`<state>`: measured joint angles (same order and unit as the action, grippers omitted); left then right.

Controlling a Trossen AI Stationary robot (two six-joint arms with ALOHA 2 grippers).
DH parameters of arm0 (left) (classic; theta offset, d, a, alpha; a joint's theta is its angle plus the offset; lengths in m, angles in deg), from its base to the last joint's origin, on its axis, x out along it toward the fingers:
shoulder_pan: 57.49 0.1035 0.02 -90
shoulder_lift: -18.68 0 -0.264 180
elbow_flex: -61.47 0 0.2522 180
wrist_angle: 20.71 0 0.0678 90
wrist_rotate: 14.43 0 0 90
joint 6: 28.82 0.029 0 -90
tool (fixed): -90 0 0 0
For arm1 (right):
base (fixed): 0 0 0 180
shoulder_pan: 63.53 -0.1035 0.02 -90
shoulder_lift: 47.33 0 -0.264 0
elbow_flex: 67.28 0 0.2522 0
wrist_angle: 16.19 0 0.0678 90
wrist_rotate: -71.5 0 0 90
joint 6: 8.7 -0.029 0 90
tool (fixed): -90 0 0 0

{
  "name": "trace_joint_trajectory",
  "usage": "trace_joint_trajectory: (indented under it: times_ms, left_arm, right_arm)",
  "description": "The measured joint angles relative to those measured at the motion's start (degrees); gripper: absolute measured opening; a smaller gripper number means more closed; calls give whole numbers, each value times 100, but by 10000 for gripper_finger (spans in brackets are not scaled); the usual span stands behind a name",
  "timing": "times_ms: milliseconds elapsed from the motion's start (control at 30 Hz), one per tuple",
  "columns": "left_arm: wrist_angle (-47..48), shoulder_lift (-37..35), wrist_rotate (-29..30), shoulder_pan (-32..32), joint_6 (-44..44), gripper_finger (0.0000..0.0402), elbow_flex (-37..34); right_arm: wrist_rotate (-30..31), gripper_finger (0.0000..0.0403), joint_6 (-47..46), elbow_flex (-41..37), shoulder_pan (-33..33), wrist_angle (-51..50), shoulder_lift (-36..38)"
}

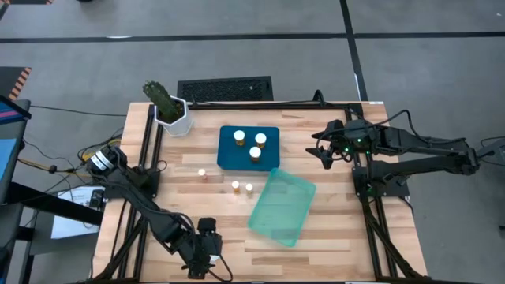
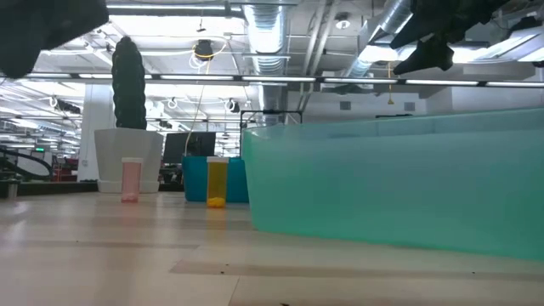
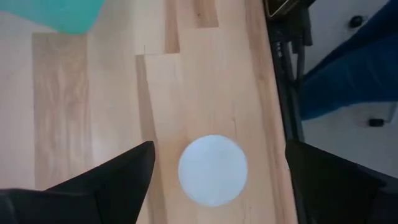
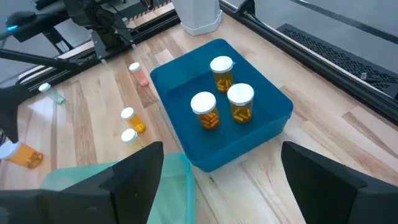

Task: Pick and place medicine bottles into bin by pill shape (circle, oval)
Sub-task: Put the large orange pill bottle into the blue bin

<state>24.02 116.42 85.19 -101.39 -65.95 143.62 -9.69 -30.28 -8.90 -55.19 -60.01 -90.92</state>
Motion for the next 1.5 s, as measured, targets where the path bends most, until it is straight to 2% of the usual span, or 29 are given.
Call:
trace_joint_trajectory:
  times_ms: [167, 500, 800, 1500]
  left_arm:
    - [166, -6, 269, -18, 42, 353, -49]
    - [-200, 454, -187, -83, 88, 353, -47]
    - [-54, 540, -145, -78, 88, 346, -47]
    - [169, 540, 5, 2, 285, 209, -47]
  right_arm:
    - [-2, 333, 0, 0, 0, -1, 0]
    - [-2, 333, -75, 0, -1, -4, 0]
    - [-1, 333, -90, 0, 0, 3, -2]
    - [0, 333, -94, -1, 0, 1, -2]
